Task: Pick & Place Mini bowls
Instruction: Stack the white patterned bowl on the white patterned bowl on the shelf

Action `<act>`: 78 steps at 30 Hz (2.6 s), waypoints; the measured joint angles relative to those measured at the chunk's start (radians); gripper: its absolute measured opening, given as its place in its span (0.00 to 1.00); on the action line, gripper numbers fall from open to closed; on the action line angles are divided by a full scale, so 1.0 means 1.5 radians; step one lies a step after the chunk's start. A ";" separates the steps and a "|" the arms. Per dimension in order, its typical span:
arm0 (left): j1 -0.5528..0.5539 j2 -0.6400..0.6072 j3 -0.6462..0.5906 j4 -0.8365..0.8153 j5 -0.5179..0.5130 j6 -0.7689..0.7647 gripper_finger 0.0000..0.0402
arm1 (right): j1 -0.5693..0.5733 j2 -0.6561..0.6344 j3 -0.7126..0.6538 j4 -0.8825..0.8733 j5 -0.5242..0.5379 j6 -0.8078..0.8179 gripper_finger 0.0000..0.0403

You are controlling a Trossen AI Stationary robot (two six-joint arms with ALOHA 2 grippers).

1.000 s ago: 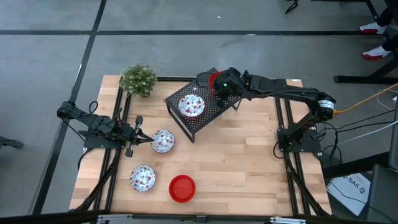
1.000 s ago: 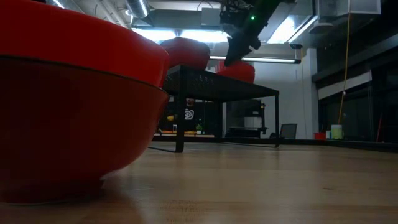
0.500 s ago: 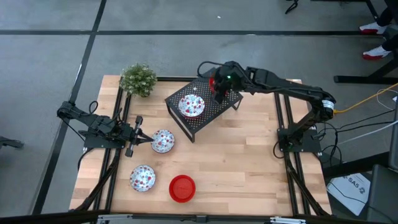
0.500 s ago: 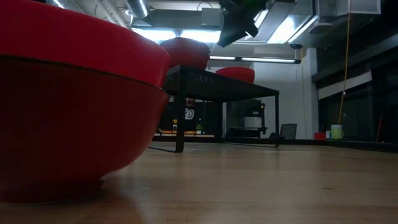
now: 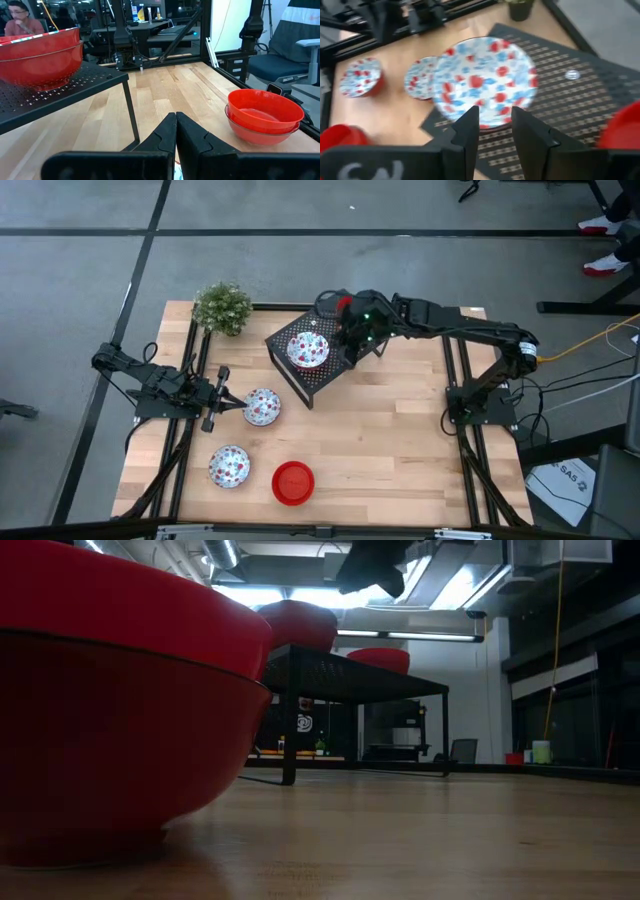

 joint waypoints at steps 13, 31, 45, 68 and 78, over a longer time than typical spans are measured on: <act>0.000 0.000 0.000 0.000 0.000 0.000 0.01 | 0.143 0.000 -0.002 -0.014 -0.003 0.048 0.28; 0.000 0.000 0.000 0.015 -0.070 0.017 0.01 | 0.264 0.001 -0.003 -0.101 -0.001 0.120 0.28; 0.000 0.000 0.000 0.016 -0.088 0.080 0.01 | 0.279 0.001 -0.003 -0.101 -0.001 0.175 0.28; 0.000 0.001 0.000 0.093 -0.011 -0.451 0.01 | 0.317 0.110 -0.003 -0.097 -0.020 0.407 0.28; 0.000 0.145 0.055 0.013 0.131 -0.386 0.02 | 0.361 0.111 -0.003 -0.102 -0.019 0.464 0.28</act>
